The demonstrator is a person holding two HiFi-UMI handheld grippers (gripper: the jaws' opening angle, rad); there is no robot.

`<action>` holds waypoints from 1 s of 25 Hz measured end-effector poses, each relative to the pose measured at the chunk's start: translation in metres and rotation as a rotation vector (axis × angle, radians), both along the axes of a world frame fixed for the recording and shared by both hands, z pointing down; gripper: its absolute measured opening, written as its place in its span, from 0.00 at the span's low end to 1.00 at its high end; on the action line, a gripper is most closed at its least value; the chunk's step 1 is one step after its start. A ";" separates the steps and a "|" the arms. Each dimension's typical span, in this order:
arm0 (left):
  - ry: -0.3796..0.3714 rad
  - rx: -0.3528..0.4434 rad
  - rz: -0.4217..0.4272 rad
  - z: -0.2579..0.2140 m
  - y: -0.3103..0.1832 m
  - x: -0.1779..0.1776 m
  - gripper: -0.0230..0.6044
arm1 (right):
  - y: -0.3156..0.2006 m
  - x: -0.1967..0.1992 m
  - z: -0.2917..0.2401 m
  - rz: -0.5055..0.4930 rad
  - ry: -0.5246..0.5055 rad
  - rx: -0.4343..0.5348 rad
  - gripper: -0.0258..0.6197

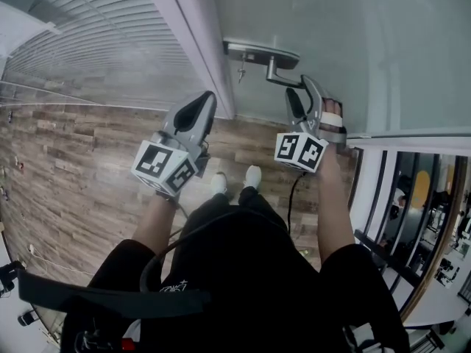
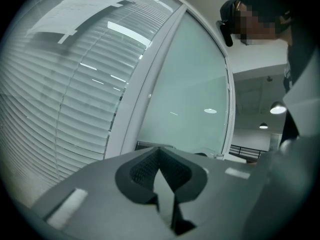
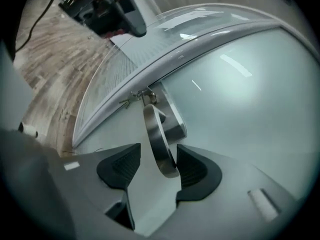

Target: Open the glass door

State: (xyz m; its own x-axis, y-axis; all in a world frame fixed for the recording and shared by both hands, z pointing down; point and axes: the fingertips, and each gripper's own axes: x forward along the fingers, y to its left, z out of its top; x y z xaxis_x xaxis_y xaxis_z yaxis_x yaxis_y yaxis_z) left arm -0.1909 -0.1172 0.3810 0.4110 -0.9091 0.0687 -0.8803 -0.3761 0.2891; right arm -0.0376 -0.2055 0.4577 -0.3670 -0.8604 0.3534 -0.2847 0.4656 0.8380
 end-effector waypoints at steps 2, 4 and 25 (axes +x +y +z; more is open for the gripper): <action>0.001 0.001 -0.007 0.001 0.002 -0.001 0.04 | -0.003 0.002 0.002 0.025 0.056 0.066 0.37; 0.006 0.002 -0.011 0.001 0.003 -0.002 0.04 | -0.004 0.004 0.001 0.052 0.073 0.112 0.30; 0.003 0.006 0.027 -0.008 0.009 -0.001 0.04 | -0.006 -0.003 -0.006 0.108 0.021 0.090 0.23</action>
